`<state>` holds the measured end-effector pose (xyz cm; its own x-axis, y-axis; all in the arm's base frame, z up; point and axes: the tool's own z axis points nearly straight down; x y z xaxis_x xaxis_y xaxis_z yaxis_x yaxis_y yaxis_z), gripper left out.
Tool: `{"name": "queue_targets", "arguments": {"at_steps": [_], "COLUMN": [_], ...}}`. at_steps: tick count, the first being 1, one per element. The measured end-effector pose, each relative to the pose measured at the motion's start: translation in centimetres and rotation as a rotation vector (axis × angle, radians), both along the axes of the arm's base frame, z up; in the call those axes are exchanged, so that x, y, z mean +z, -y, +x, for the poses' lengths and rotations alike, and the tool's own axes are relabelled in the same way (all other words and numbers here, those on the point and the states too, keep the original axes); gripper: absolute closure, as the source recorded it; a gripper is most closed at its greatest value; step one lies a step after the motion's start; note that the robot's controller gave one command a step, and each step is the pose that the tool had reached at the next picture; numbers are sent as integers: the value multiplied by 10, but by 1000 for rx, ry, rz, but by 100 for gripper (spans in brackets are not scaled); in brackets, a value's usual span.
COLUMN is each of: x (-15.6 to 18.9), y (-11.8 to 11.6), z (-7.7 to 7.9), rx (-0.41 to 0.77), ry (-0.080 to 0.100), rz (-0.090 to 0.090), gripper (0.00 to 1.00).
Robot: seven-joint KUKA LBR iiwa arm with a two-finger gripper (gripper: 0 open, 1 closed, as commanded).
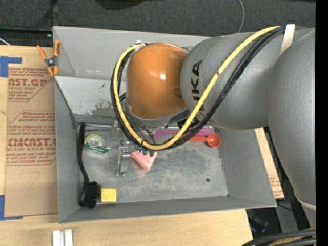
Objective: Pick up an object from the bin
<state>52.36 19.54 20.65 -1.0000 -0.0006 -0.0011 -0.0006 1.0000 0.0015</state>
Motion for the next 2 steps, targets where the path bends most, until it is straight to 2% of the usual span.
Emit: {"name": "queue_targets", "arguments": {"at_steps": [1,2], "x": [-110,-51], "y": [-37,-48], "z": [24,27], "rx": [-179,-82], "ry": [1,10], "rz": [2,4], "gripper": [0,0]}}
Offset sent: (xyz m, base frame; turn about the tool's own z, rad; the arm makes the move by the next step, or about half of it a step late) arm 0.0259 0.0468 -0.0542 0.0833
